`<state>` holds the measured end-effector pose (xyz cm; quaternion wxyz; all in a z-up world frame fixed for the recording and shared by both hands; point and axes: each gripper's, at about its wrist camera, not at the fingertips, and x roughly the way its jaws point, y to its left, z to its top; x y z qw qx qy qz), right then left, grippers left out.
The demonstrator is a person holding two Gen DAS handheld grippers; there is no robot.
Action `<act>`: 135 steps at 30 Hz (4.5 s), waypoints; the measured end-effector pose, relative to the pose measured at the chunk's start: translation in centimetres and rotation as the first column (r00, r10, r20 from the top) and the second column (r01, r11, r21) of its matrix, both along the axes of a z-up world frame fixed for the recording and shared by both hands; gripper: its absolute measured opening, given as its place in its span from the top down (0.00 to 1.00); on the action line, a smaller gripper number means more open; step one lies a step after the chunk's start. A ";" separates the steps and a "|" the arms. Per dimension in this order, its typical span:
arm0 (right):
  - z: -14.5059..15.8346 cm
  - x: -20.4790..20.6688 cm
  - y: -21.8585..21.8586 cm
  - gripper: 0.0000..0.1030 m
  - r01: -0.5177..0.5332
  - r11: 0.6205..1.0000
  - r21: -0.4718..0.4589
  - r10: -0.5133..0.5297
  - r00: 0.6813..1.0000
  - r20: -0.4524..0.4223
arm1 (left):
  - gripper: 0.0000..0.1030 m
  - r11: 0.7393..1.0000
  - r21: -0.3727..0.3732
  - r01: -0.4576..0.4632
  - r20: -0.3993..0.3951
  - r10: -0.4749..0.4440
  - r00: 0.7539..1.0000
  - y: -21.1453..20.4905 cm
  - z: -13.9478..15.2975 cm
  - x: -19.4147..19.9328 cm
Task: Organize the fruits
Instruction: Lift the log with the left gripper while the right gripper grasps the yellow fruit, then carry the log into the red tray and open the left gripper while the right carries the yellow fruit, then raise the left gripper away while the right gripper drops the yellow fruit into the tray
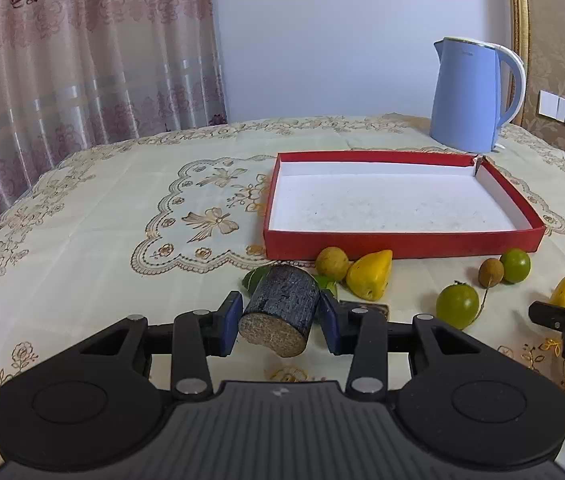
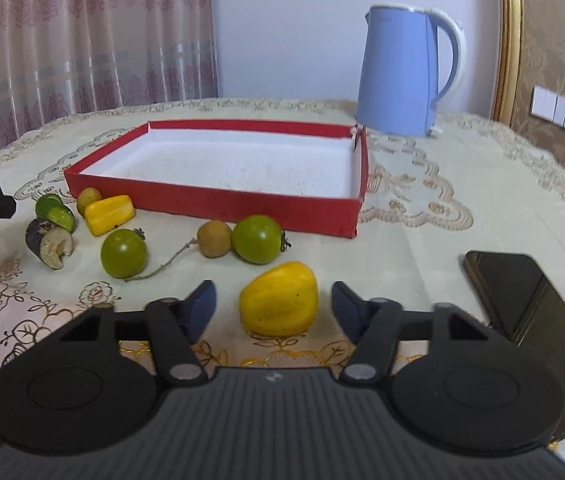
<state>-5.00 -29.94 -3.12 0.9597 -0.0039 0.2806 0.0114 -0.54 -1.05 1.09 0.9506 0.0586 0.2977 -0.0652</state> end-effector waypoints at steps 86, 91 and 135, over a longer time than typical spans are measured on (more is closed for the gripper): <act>2.0 -0.1 -1.7 0.65 -0.062 0.992 0.107 0.055 0.996 0.063 | 0.38 0.938 0.347 -0.016 -0.017 0.024 1.000 -15.8 -2.0 20.8; 2.3 0.0 -1.5 0.65 -0.065 0.992 0.103 0.058 0.996 0.070 | 0.38 0.942 0.336 -0.020 0.004 0.020 1.000 -15.1 -1.0 19.6; 4.4 18.9 0.3 0.30 0.036 0.999 0.012 -0.036 0.999 -0.012 | 0.31 0.959 0.254 -0.127 0.045 0.120 0.992 -6.1 1.5 12.6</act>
